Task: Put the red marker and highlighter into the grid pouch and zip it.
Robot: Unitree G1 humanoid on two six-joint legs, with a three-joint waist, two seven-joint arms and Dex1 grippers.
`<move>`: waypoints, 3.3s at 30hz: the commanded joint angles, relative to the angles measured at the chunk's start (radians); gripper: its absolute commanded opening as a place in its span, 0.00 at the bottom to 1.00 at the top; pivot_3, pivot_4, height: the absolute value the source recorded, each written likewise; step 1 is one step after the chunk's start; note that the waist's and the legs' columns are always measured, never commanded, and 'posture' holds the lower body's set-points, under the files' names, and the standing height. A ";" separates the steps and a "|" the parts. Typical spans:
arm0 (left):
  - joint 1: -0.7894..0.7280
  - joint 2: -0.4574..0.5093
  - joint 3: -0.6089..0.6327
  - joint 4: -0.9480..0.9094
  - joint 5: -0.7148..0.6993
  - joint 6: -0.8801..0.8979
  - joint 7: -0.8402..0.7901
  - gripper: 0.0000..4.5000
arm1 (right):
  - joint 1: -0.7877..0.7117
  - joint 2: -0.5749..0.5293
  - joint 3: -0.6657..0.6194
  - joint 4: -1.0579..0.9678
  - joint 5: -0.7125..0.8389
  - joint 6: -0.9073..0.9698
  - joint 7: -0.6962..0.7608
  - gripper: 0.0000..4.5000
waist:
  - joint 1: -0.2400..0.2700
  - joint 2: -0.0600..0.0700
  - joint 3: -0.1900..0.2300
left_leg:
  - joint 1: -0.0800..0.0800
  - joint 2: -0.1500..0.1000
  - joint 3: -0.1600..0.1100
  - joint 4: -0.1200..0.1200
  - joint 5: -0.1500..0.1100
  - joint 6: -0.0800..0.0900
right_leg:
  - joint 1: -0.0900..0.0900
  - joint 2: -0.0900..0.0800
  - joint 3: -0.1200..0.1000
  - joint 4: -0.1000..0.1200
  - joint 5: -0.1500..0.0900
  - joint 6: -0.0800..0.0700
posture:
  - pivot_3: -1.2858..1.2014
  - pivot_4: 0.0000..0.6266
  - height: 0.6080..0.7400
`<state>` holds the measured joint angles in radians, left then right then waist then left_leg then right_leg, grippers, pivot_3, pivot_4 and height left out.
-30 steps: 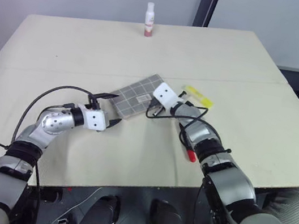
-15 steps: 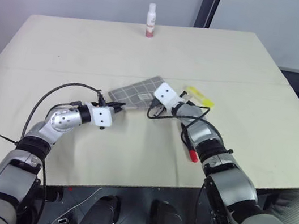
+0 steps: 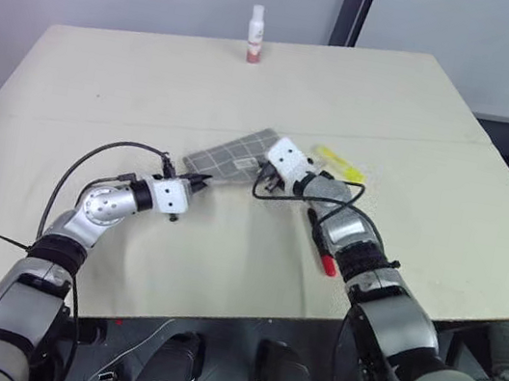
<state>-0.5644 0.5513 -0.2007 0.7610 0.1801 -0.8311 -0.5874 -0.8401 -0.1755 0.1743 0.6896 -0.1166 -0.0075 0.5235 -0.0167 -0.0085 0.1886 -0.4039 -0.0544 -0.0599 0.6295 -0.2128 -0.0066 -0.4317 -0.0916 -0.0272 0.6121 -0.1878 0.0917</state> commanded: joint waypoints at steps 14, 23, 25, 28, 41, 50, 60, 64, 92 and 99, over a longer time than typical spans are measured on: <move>0.162 0.068 0.088 -0.212 -0.098 0.074 -0.022 0.00 | 0.140 -0.259 0.001 -0.207 -0.038 0.033 0.087 1.00 | -0.001 0.000 0.000 | -0.002 0.001 0.001 0.001 0.000 0.000 | -0.001 -0.002 -0.001 -0.001 -0.004 0.001 | 0.52 0.24 1.00; 0.200 0.076 0.096 -0.288 -0.098 0.102 -0.022 0.00 | -0.040 -0.141 0.007 0.145 -0.037 -0.059 0.076 1.00 | 0.003 0.000 0.000 | -0.002 0.000 0.001 0.001 0.000 0.000 | -0.001 -0.002 -0.001 -0.001 -0.002 -0.003 | 0.52 0.24 1.00; 0.208 0.082 0.099 -0.306 -0.101 0.110 -0.023 0.00 | -0.069 -0.128 0.002 0.193 -0.035 -0.075 0.066 1.00 | 0.002 0.000 0.000 | -0.002 0.000 0.001 0.001 0.000 0.000 | -0.001 -0.002 -0.001 -0.002 -0.002 -0.003 | 0.52 0.24 1.00; 0.217 0.094 0.109 -0.327 -0.102 0.123 -0.018 0.00 | -0.103 -0.121 0.017 0.268 -0.067 -0.095 0.033 0.80 | 0.001 0.000 0.000 | -0.002 0.000 0.001 0.000 0.000 0.000 | -0.001 -0.002 -0.001 -0.002 -0.002 -0.003 | 0.52 0.24 1.00; 0.185 0.054 0.093 -0.332 -0.082 0.161 0.003 0.00 | -0.080 -0.185 0.042 0.125 -0.103 -0.079 0.092 0.00 | 0.003 0.000 0.001 | -0.003 0.000 0.001 0.000 0.000 0.000 | -0.002 -0.002 -0.001 -0.001 -0.002 -0.002 | 0.52 0.24 1.00; 0.166 0.009 0.071 -0.348 -0.068 0.173 0.006 0.00 | 0.065 -0.110 0.075 -0.308 -0.047 0.185 0.167 0.00 | 0.003 0.000 0.001 | -0.003 0.000 0.001 0.000 0.000 0.000 | -0.003 -0.001 -0.001 -0.001 -0.001 0.000 | 0.52 0.24 1.00; 0.159 -0.010 0.073 -0.372 -0.039 0.179 0.039 0.00 | 0.162 -0.088 0.162 -0.545 -0.034 0.236 0.262 0.00 | 0.005 0.000 0.001 | -0.004 0.000 0.001 0.001 0.000 0.000 | -0.003 -0.002 -0.001 -0.001 -0.002 -0.001 | 0.52 0.24 1.00; 0.162 -0.016 0.071 -0.368 -0.022 0.173 0.061 0.00 | 0.181 -0.061 0.209 -0.599 -0.027 0.235 0.295 0.00 | 0.004 0.000 0.001 | -0.004 0.000 0.000 0.001 0.000 0.000 | -0.003 -0.002 -0.002 -0.001 -0.003 0.001 | 0.52 0.24 1.00; 0.182 0.025 0.077 -0.284 -0.006 0.095 0.103 0.00 | 0.633 -0.238 -0.077 -1.072 0.208 0.404 0.206 0.98 | 0.018 -0.001 0.000 | -0.005 0.000 0.000 0.000 -0.001 -0.002 | -0.001 -0.006 -0.003 -0.006 -0.006 0.002 | 0.52 0.24 1.00; 0.162 0.014 0.068 -0.251 -0.002 0.076 0.104 0.00 | 0.587 -0.176 -0.241 -1.037 0.249 0.470 0.011 0.98 | 0.023 0.000 0.000 | -0.006 0.001 0.001 0.000 -0.002 -0.004 | 0.002 -0.006 -0.004 -0.017 -0.002 0.001 | 0.52 0.24 1.00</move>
<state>-0.3897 0.5642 -0.1422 0.5123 0.1852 -0.7351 -0.4926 -0.2422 -0.3518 -0.0398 -0.3307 0.1149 0.4584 0.5595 0.0061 -0.0090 0.1890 -0.4096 -0.0534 -0.0585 0.6293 -0.2152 -0.0103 -0.4295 -0.0977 -0.0310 0.5951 -0.1898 0.0925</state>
